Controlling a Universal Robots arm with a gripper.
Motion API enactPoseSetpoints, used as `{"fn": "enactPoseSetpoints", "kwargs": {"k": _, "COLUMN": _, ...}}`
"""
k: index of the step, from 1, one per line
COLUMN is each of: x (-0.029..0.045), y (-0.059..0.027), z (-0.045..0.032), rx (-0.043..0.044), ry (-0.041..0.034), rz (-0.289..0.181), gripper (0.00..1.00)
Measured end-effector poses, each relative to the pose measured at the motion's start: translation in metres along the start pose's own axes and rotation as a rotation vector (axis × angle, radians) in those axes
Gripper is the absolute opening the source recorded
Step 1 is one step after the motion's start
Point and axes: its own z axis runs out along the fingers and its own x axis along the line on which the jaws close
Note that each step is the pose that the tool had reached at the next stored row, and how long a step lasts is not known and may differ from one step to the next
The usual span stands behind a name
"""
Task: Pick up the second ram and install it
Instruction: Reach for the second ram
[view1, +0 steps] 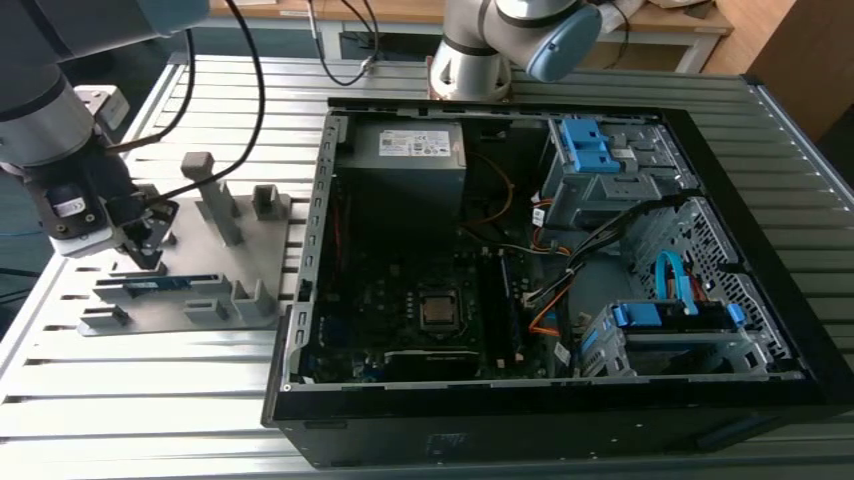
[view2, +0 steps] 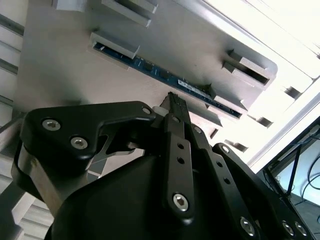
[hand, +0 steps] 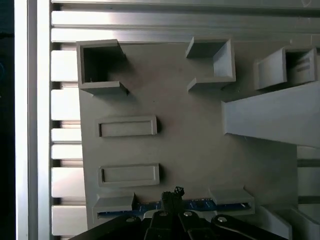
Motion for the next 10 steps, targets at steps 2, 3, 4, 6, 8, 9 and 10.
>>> {"fn": "enactPoseSetpoints", "kwargs": {"k": 2, "x": -0.0001, "y": -0.0016, "z": 0.0006, "rx": 0.0001, "ry": 0.0, "rz": 0.0, "gripper": 0.1}}
{"fn": "enactPoseSetpoints", "kwargs": {"k": 3, "x": -0.0001, "y": -0.002, "z": 0.0008, "rx": 0.0002, "ry": 0.0, "rz": 0.0, "gripper": 0.1}}
{"fn": "enactPoseSetpoints", "kwargs": {"k": 4, "x": -0.0001, "y": -0.0021, "z": 0.0008, "rx": 0.0001, "ry": 0.0, "rz": 0.0, "gripper": 0.1}}
{"fn": "enactPoseSetpoints", "kwargs": {"k": 6, "x": -0.0001, "y": -0.0021, "z": 0.0008, "rx": 0.0002, "ry": 0.0, "rz": 0.0, "gripper": 0.1}}
{"fn": "enactPoseSetpoints", "kwargs": {"k": 8, "x": -0.0001, "y": -0.0022, "z": 0.0008, "rx": 0.0002, "ry": 0.0, "rz": 0.0, "gripper": 0.1}}
{"fn": "enactPoseSetpoints", "kwargs": {"k": 9, "x": -0.0001, "y": -0.0022, "z": 0.0008, "rx": 0.0002, "ry": 0.0, "rz": 0.0, "gripper": 0.1}}
{"fn": "enactPoseSetpoints", "kwargs": {"k": 10, "x": -0.0001, "y": -0.0023, "z": 0.0008, "rx": 0.0002, "ry": -0.0001, "rz": 0.0, "gripper": 0.1}}
